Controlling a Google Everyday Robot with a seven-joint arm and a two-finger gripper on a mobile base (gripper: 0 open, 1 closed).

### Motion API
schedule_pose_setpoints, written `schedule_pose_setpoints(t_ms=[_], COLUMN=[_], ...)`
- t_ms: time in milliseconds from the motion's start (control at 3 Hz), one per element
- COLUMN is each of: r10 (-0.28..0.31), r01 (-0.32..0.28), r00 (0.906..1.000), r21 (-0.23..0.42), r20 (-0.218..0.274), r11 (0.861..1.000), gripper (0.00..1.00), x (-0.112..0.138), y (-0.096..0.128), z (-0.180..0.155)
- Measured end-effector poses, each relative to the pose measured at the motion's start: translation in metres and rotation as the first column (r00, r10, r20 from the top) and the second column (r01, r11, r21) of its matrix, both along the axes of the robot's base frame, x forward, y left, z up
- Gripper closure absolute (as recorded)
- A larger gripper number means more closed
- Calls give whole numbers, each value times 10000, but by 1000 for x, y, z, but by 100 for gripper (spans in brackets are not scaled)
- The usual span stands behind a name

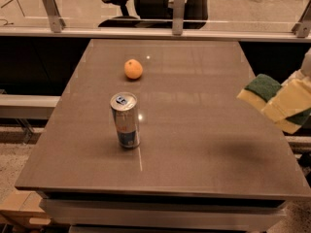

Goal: Move sponge near redbull can

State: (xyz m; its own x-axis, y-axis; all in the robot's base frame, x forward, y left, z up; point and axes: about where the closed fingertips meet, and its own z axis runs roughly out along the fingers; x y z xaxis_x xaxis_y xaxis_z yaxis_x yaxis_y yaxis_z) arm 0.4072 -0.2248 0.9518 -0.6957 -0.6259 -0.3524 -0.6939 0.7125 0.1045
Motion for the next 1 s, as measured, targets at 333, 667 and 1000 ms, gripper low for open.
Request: schedule_pose_setpoints(t_ms=[333,667,1000], r10=[747,1466,1843], r01=[-739,-1436,-1805], r00=[9971,9890,9828], r21=[-532,-1169,-1643], r20=[132,181,80], r11=[9958,9827,9698], gripper=[100,100,100], x=[-27,-44,-44], y=[9,24,41], z=[-8,-19,-33])
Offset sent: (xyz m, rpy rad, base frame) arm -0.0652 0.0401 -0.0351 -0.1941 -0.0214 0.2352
